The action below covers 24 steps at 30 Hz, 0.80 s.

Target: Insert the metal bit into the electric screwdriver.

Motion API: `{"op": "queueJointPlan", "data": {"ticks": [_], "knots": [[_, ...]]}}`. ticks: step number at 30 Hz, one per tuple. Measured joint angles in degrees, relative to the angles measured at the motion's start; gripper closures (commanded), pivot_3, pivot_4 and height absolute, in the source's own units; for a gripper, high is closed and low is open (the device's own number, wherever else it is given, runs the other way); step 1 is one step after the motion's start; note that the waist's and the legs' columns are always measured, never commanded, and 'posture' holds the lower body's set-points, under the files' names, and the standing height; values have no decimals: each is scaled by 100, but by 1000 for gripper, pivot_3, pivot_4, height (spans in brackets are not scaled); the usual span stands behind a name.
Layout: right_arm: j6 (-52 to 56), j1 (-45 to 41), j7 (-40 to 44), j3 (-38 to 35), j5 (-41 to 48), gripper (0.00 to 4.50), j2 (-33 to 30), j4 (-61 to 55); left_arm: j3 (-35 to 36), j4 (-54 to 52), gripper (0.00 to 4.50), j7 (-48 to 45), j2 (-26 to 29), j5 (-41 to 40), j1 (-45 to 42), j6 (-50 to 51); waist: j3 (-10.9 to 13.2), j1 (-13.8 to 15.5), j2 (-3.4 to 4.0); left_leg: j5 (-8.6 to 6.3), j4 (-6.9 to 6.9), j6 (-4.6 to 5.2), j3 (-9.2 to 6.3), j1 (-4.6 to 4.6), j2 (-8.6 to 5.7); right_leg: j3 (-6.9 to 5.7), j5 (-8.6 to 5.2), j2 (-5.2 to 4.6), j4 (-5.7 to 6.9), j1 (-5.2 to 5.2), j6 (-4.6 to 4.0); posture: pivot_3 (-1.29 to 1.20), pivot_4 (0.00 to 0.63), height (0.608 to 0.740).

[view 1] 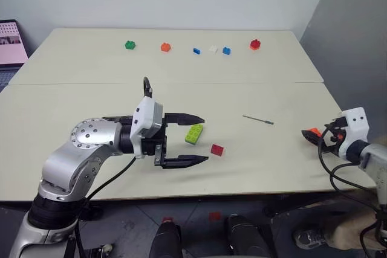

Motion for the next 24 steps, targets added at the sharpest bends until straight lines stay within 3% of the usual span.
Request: {"op": "queueJointPlan", "data": {"ticks": [8, 13, 17, 24], "knots": [[185, 193, 825, 155, 627, 9, -739, -1623, 212, -13, 0, -36, 395, 44, 290, -5, 2, -16, 4, 0, 1, 0, 0, 4, 1, 2, 0, 0, 2, -2, 0, 0, 150, 740], [147, 62, 1833, 1328, 940, 9, -1331, -2662, 418, 39, 0, -381, 1030, 202, 792, -69, 3, -28, 3, 0, -8, 0, 2, 2, 7, -1, -2, 0, -3, -12, -3, 0, 150, 740], [-63, -429, 2028, 2350, 759, 9, -1143, -2753, 619, 90, 0, -746, 1403, 394, 1181, -342, 4, -8, -2, 0, -4, -1, 5, -2, 5, -1, -2, -3, -8, -16, -4, 0, 150, 740], [-257, -1183, 1643, 3755, -3, 9, -25, -1970, 691, 80, 0, -968, 1580, 629, 1537, -538, 10, 11, -16, -1, -6, -1, 6, -8, 6, -2, -2, -3, -9, -22, -5, 0, 150, 740]]}}
